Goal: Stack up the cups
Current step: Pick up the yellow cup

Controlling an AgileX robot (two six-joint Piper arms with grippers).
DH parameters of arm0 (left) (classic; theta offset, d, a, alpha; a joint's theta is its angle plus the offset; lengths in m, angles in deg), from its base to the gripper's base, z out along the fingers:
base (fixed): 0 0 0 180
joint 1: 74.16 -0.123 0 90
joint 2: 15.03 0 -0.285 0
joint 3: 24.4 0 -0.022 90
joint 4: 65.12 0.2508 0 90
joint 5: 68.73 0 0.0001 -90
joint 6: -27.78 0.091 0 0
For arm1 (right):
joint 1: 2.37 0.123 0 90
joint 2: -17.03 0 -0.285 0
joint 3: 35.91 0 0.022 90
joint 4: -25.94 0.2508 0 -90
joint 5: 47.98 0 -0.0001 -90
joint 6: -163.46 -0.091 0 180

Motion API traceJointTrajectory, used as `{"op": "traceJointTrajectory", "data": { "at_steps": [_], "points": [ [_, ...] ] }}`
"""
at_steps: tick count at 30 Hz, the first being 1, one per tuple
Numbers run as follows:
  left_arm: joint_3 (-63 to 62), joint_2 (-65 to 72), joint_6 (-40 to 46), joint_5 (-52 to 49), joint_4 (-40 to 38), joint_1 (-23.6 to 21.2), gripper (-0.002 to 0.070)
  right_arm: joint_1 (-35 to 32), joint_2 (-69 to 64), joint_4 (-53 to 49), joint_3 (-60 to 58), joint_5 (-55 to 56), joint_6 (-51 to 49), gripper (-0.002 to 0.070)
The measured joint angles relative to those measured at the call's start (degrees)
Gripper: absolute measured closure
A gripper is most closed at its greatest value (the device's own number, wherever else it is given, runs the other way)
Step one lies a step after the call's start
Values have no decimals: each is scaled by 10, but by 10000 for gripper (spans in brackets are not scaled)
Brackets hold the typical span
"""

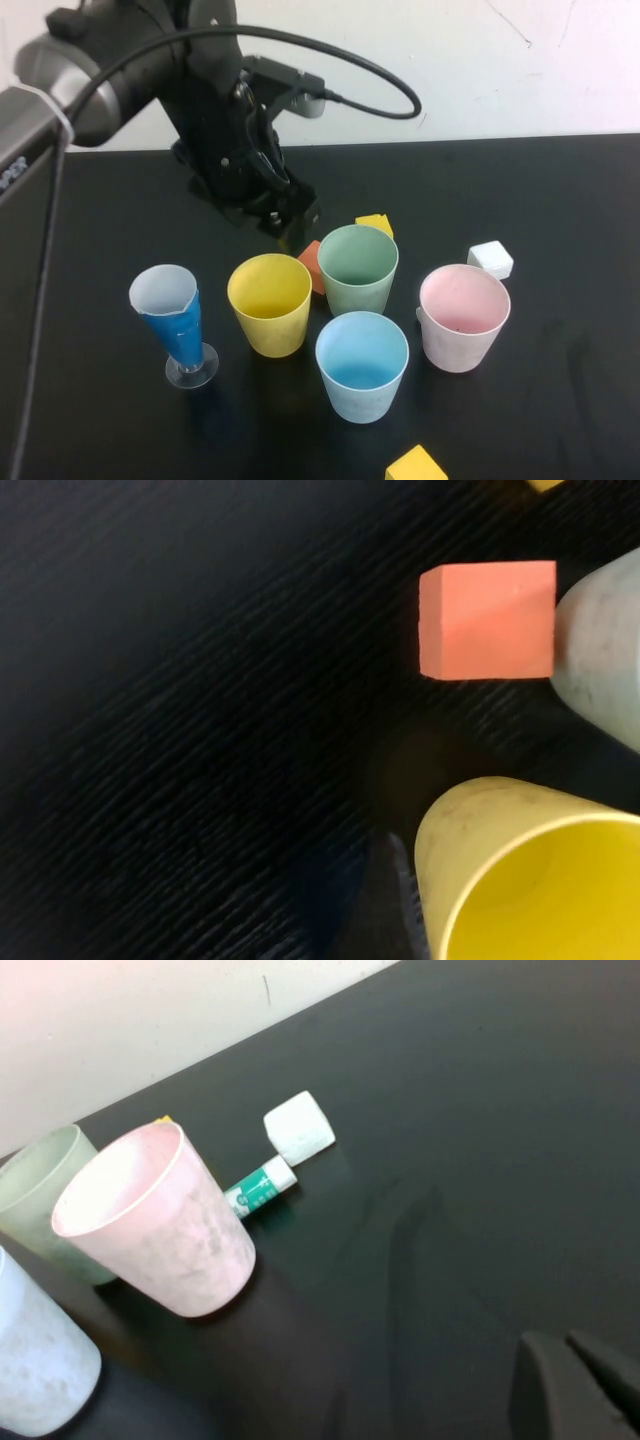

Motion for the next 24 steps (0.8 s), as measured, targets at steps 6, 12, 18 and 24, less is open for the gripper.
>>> {"op": "traceJointTrajectory", "data": {
  "at_steps": [6,12,18,24],
  "points": [
    [-1,16,-1,0,1,0,150,0,0,0,0,0,0,679],
    [-1,19,-1,0,-5,-5,150,0,0,0,0,0,0,679],
    [-1,19,-1,1,-31,-28,150,0,0,0,0,0,0,679],
    [15,19,-2,3,-30,-31,150,0,0,0,0,-1,0,679]
  ]
}}
